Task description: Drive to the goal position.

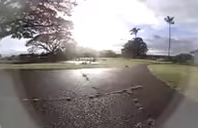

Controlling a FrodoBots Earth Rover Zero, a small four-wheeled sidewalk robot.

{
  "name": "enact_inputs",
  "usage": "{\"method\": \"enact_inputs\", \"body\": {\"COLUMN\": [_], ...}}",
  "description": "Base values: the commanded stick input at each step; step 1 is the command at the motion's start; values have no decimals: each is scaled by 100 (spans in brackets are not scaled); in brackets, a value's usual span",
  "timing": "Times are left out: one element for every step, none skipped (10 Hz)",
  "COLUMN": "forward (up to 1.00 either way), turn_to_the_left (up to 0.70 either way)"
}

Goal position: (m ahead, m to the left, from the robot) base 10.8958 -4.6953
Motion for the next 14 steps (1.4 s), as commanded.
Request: {"method": "enact_inputs", "body": {"forward": [60, 60, 60, 60, 60, 60, 60, 60, 60, 60, 60, 60, 60, 60], "turn_to_the_left": [-15, -15, -15, -15, -15, -15, -15, -15, -15, -15, -15, -15, -15, -15]}}
